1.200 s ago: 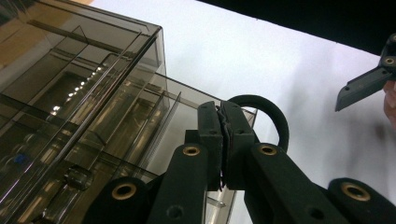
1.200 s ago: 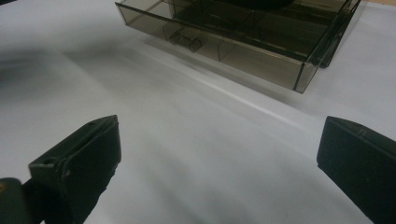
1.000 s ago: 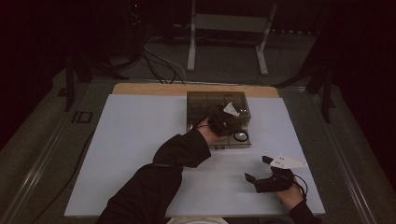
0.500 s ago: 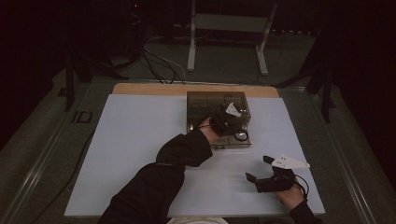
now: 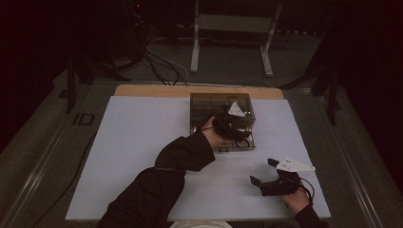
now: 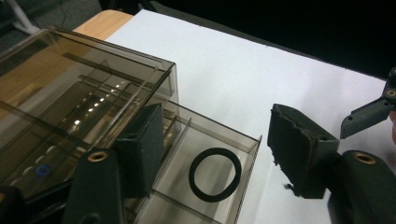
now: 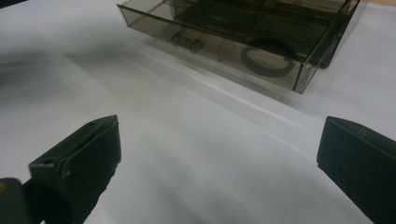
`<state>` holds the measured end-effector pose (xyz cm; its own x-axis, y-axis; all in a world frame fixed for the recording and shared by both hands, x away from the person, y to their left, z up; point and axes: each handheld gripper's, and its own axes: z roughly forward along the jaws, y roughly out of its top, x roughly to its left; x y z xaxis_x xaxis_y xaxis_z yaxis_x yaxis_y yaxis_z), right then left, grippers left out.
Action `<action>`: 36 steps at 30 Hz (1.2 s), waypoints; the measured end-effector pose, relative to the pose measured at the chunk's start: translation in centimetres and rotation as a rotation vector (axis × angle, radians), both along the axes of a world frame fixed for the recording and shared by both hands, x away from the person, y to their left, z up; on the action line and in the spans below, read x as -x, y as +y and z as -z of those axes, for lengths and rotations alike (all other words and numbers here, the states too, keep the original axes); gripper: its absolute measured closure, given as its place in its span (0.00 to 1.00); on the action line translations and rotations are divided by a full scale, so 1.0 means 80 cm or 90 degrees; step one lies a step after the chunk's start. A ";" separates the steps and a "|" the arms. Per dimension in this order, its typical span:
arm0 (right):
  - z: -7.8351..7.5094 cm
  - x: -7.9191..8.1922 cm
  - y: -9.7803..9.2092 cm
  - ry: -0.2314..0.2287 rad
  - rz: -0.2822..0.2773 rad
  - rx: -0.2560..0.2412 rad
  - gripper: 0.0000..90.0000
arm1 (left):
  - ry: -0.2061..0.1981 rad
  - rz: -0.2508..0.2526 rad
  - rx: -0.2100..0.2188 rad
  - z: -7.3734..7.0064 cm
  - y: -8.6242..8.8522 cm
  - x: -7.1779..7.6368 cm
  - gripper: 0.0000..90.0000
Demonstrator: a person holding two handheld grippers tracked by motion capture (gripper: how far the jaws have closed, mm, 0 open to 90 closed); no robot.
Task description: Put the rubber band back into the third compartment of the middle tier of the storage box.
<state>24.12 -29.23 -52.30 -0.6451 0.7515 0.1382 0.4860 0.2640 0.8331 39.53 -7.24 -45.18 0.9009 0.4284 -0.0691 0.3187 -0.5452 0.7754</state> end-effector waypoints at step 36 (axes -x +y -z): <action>0.000 0.001 0.001 0.002 0.000 0.002 0.00 | -0.016 0.009 0.014 -0.029 0.075 0.012 0.01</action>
